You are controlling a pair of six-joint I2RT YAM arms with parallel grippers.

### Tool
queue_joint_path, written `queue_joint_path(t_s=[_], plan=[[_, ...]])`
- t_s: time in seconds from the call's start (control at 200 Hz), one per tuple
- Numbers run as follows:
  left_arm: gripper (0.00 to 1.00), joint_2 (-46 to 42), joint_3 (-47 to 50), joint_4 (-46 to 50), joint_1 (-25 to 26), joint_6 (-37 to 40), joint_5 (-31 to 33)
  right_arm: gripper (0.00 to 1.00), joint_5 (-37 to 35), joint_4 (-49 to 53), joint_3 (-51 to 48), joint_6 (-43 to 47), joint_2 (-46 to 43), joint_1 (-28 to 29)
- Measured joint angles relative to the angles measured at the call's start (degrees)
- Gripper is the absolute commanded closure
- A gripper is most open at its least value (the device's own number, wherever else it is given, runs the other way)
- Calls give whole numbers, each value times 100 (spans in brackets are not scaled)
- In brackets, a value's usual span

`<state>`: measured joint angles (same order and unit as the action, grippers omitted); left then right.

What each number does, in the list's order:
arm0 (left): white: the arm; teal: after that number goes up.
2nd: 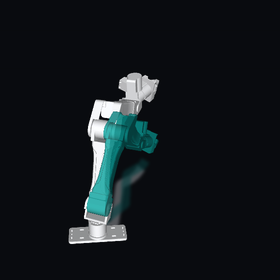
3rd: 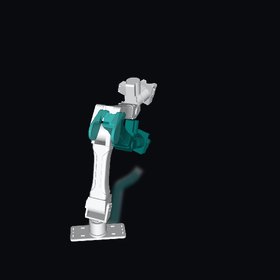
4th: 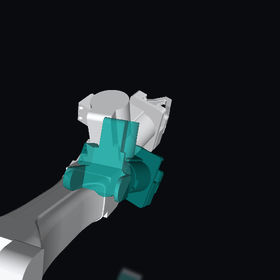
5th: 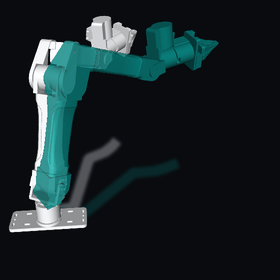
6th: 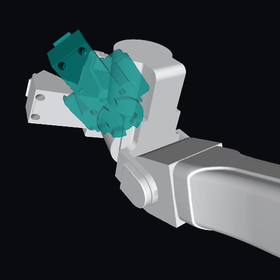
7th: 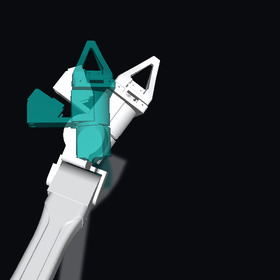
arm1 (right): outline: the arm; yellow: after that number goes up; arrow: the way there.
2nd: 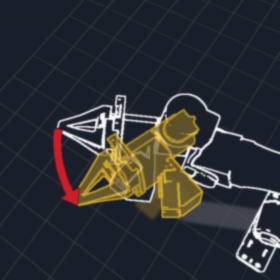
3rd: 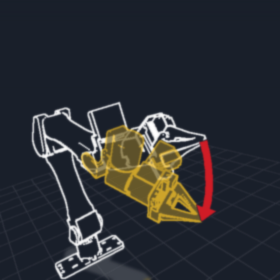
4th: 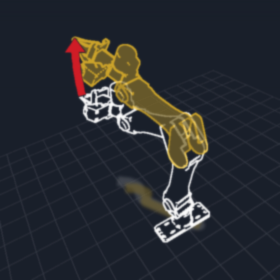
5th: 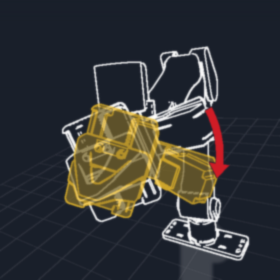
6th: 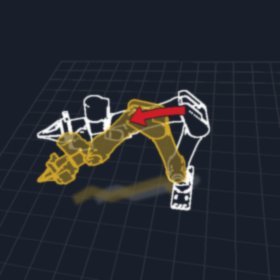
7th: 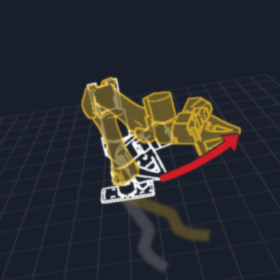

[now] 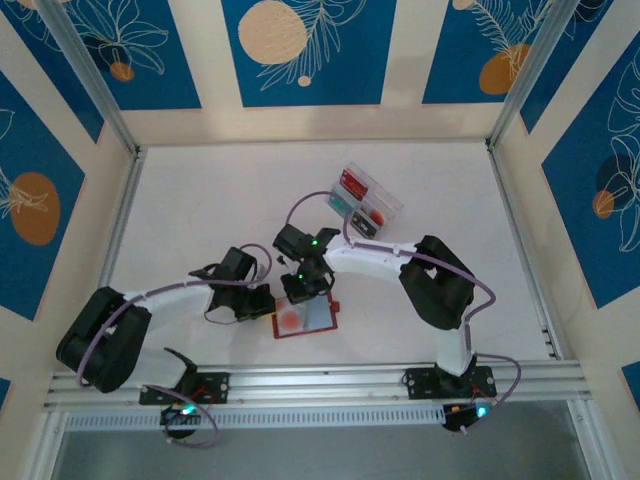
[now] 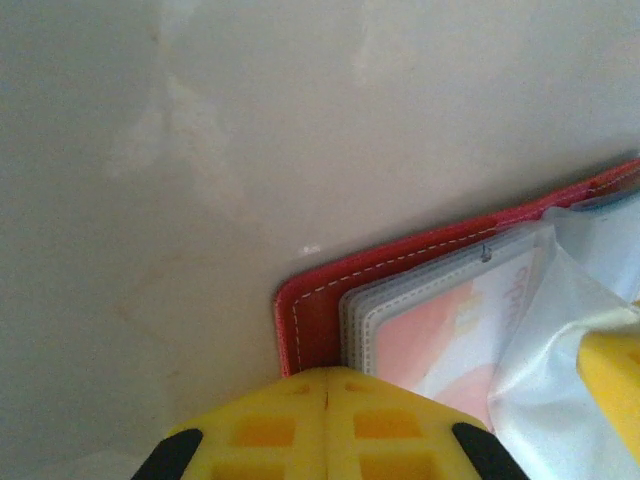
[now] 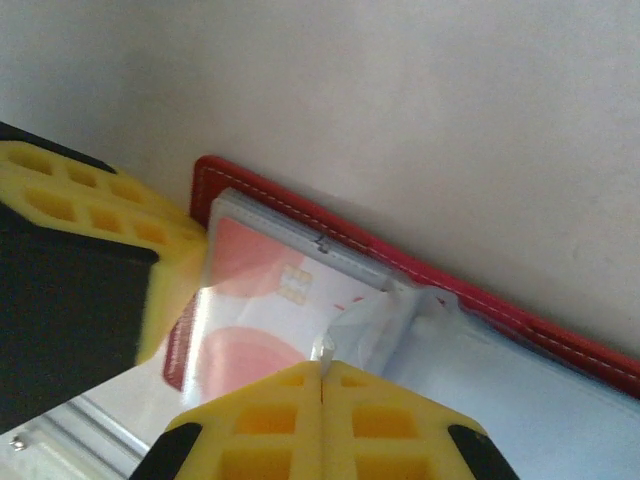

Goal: Put the credit cards into the card holder

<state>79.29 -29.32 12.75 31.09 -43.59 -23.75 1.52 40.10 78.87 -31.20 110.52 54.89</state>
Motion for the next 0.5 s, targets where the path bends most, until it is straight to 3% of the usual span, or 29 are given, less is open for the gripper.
queue_joint_path(t_s=[0.295, 0.5], plan=[[94, -105, 94, -210, 20, -234, -68, 69, 800, -546, 57, -494, 31, -22], [94, -166, 129, -247, 20, -433, -83, 64, 935, -527, 48, -702, 39, -92]])
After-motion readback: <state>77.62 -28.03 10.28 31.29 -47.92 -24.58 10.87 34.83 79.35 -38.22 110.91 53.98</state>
